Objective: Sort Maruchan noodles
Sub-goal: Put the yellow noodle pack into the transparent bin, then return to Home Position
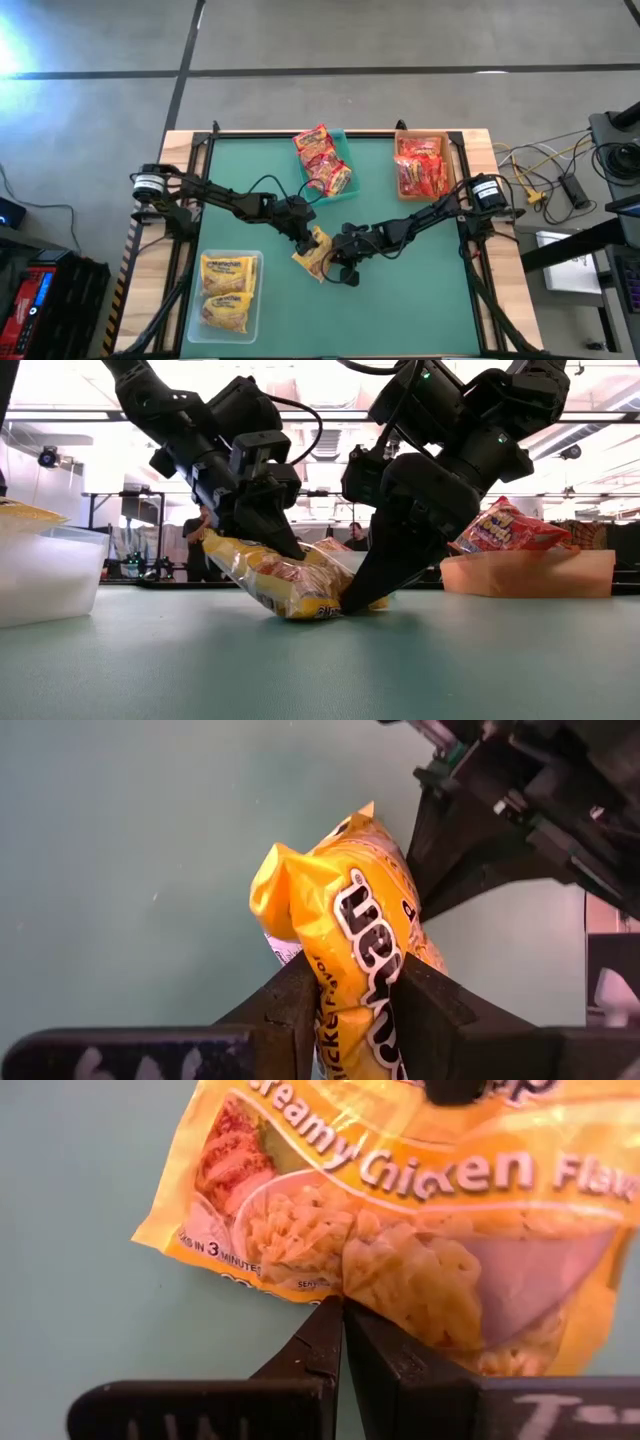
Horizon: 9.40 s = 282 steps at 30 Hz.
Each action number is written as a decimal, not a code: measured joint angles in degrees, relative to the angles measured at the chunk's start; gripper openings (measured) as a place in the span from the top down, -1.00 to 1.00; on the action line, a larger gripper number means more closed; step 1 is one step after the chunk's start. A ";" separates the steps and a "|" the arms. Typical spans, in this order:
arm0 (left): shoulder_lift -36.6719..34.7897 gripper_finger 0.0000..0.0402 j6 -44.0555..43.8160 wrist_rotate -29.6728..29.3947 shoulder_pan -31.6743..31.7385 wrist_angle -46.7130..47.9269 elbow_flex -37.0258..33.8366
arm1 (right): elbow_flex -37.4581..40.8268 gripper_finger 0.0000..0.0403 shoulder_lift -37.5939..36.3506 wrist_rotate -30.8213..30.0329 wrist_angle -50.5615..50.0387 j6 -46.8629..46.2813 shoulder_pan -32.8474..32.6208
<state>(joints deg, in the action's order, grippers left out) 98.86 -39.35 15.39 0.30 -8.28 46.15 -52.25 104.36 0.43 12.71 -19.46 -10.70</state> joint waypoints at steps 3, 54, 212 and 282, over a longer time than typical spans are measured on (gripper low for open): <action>-1.49 0.59 1.39 0.38 0.25 2.71 0.00 | -0.07 0.94 0.00 -0.55 0.31 0.00 0.09; -15.75 0.44 5.80 -7.12 -0.27 25.45 -2.10 | -0.04 0.94 -18.65 -9.49 -11.93 10.49 0.87; -57.57 0.91 29.65 -58.93 -38.39 35.17 -15.66 | -0.02 0.94 -18.67 -9.46 -11.98 10.49 0.85; -91.31 1.00 19.33 -44.61 -11.11 5.26 -45.07 | -0.03 0.94 -18.67 -9.46 -11.97 10.49 0.86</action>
<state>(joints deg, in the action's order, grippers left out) 7.55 -20.02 -29.22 -10.81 -3.02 1.08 -52.28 85.69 -9.04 0.74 -8.97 -9.84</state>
